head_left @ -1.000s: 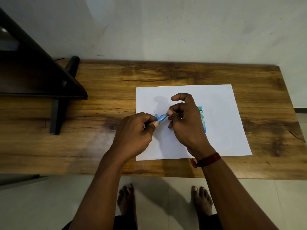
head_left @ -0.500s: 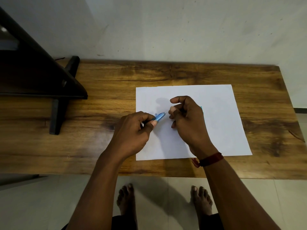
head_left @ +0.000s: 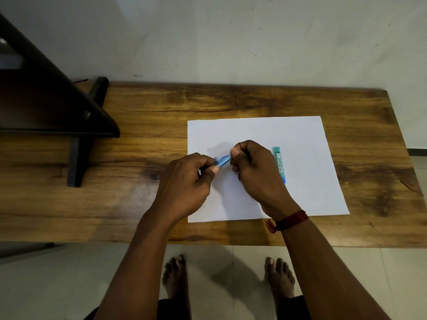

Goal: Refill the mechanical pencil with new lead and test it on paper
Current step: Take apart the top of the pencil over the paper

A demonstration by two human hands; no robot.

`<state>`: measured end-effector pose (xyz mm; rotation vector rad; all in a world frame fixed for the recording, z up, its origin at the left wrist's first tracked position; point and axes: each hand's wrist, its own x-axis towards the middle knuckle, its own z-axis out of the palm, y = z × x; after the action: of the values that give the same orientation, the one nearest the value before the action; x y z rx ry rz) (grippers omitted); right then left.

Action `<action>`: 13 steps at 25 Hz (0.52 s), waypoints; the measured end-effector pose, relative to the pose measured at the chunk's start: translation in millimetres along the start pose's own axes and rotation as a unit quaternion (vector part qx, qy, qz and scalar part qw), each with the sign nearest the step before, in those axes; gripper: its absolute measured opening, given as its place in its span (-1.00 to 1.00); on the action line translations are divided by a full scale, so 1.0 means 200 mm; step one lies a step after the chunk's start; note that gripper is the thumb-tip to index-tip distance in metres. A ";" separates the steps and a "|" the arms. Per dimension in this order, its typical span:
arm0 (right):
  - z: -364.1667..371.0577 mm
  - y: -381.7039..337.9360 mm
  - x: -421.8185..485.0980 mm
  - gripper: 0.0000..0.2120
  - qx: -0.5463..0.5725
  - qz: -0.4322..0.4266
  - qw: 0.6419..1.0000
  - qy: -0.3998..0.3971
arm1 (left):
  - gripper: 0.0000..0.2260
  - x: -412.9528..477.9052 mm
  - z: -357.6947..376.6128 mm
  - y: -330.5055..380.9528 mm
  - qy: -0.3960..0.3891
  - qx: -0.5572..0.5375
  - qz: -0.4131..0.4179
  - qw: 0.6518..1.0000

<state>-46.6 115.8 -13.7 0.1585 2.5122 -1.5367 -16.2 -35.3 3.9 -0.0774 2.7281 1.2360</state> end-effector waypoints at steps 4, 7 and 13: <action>0.00 0.01 0.00 -0.83 0.018 -0.004 1.000 -0.014 | -0.85 0.00 -0.02 0.00 -0.026 -0.031 0.003 0.999; 0.01 0.01 -0.01 -0.83 0.000 -0.021 1.000 -0.015 | -0.84 0.00 -0.02 0.00 -0.030 -0.026 0.001 0.999; 0.02 0.02 -0.02 -0.83 -0.016 -0.039 0.999 -0.019 | -0.82 0.00 -0.02 0.00 -0.035 -0.025 -0.004 0.999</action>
<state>-42.3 114.0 -18.9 0.0266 2.5406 -1.5123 -16.7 -37.8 6.2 -0.0507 2.6365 1.2788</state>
